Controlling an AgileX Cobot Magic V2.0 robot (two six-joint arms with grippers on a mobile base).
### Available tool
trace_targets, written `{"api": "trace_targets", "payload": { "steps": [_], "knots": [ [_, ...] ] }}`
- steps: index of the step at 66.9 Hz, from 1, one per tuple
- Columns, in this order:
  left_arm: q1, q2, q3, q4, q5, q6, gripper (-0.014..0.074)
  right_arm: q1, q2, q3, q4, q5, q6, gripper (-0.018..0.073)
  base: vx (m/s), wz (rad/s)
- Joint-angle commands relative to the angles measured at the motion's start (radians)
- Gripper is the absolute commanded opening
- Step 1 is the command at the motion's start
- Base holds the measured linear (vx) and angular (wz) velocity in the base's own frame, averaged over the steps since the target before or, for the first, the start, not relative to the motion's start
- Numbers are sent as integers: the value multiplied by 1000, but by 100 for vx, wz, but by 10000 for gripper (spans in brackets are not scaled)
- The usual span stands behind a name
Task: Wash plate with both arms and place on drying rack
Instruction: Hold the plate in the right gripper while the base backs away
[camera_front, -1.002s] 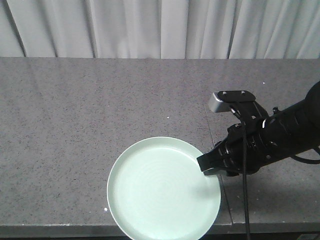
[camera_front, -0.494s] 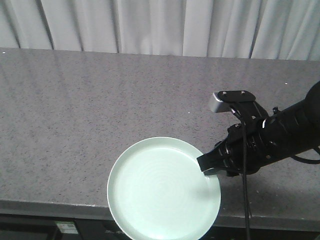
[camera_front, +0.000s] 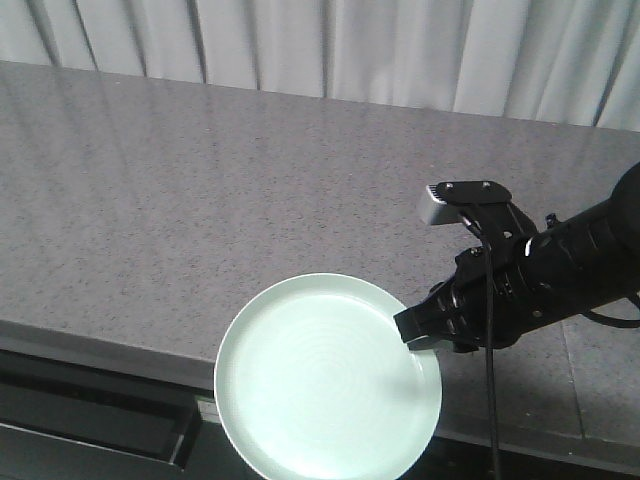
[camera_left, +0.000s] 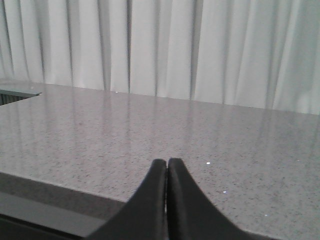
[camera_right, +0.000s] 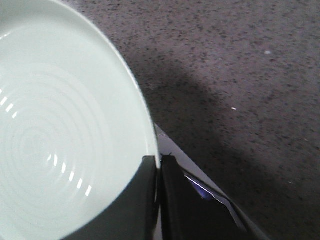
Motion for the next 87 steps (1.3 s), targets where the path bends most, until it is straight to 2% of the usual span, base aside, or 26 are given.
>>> {"api": "trace_targets", "payload": {
  "steps": [1, 87],
  "knots": [
    [-3, -14, -27, -1, -75, 1, -6, -1, -32, -26, 34, -23, -4, -1, -8, 38],
    [-3, -14, -27, -1, -75, 1, -6, -1, -32, -26, 34, -22, -4, -1, -9, 39]
  ]
}}
